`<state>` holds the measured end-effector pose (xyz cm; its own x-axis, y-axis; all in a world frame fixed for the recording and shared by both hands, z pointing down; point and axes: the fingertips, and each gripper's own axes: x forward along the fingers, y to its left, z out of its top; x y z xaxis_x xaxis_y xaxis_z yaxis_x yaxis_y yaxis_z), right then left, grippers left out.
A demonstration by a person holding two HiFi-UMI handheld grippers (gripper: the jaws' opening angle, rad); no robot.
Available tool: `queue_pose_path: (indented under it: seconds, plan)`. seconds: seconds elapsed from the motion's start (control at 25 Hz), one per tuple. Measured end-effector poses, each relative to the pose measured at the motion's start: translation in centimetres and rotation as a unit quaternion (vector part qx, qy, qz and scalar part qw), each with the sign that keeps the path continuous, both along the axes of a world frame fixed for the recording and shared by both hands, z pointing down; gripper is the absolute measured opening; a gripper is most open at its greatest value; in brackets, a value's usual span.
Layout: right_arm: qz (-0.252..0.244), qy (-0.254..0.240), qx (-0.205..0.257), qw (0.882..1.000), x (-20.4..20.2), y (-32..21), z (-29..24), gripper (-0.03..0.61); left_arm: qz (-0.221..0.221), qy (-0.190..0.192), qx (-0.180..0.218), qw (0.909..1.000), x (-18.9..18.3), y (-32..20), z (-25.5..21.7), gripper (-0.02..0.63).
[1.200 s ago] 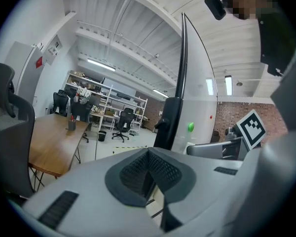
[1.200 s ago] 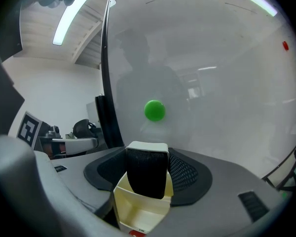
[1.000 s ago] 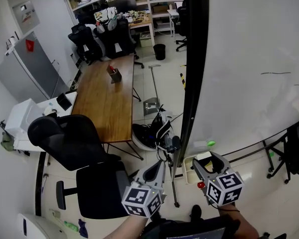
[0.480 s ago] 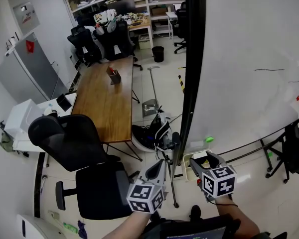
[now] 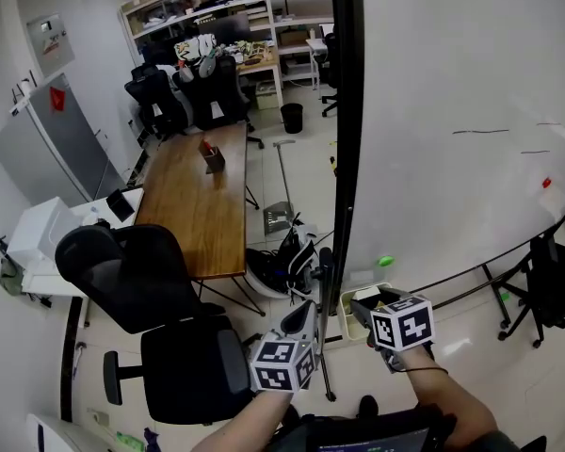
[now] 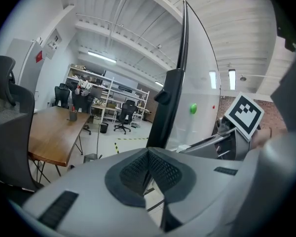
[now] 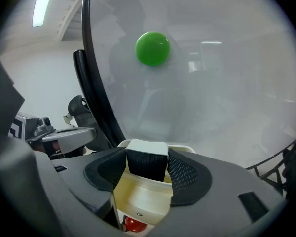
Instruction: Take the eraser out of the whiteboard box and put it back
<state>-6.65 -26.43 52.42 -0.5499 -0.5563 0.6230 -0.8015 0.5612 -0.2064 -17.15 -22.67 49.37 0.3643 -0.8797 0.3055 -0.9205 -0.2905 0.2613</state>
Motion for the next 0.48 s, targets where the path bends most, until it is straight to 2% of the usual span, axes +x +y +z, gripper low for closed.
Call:
queue_pose_path:
  seconds: [0.48]
  plan:
    - [-0.03, 0.058, -0.092, 0.994, -0.4, 1.1, 0.9, 0.29, 0.013, 0.011, -0.001, 0.9999, 2.1, 0.9, -0.6, 0.025]
